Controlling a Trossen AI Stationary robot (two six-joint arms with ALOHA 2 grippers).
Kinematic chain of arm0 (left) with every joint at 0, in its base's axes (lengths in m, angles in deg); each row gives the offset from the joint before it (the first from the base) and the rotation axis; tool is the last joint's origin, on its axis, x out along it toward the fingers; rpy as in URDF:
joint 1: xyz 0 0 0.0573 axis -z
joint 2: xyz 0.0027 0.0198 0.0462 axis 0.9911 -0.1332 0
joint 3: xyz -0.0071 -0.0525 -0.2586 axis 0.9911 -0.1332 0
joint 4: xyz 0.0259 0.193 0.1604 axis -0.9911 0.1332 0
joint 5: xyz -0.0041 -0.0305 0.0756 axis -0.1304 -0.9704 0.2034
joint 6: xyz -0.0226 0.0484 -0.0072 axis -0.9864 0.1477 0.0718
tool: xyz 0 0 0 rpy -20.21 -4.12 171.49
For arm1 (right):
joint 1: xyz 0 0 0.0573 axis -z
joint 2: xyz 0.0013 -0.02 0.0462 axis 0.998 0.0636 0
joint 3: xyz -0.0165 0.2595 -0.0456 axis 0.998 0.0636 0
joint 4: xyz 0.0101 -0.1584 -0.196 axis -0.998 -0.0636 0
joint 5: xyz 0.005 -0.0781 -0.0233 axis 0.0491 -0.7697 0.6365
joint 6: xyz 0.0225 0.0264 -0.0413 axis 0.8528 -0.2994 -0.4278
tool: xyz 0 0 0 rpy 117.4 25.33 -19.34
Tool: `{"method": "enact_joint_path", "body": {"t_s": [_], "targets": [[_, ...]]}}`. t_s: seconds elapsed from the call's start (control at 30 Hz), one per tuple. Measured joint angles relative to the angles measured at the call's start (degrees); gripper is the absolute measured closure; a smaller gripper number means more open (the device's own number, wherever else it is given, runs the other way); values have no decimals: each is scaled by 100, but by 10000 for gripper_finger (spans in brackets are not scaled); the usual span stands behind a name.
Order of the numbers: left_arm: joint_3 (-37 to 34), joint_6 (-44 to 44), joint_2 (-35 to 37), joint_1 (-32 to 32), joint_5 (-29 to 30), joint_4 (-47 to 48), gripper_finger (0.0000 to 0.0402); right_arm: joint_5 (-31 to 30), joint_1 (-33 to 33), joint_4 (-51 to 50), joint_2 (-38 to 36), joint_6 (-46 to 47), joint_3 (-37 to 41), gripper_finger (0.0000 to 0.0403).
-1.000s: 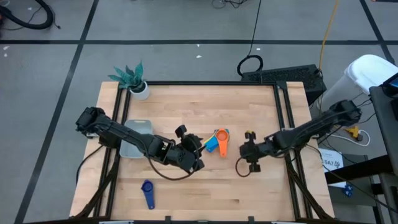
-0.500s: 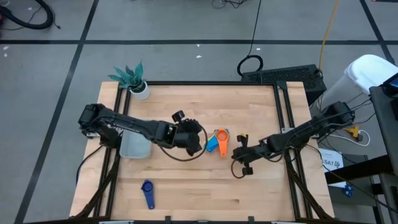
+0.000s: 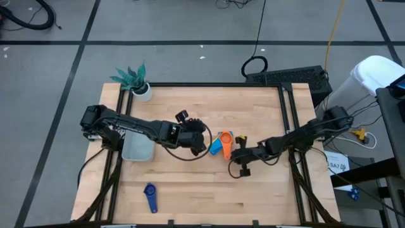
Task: Nest measuring cups in basket
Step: Stack the orange measuring cup on top of the light blue measuring cup
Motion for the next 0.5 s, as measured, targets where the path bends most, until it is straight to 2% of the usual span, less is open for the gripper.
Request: {"method": "enact_joint_path", "body": {"t_s": [0.13, 0.33, 0.4, 0.5], "targets": [[0, -11, 0, 33, 0, -4, 250, -5, 10, 408, 80, -130, -184, 403], [0, -38, 0, 33, -2, -24, 250, -5, -112, 1008, 43, -930, -365, 403], [0, -47, 0, 49, -2, -24, 250, -3, -153, 890, 2, -939, -365, 403], [0, -47, 0, 88, -2, -19, 250, -29, -280, 160, -132, -813, -358, 403]]}}
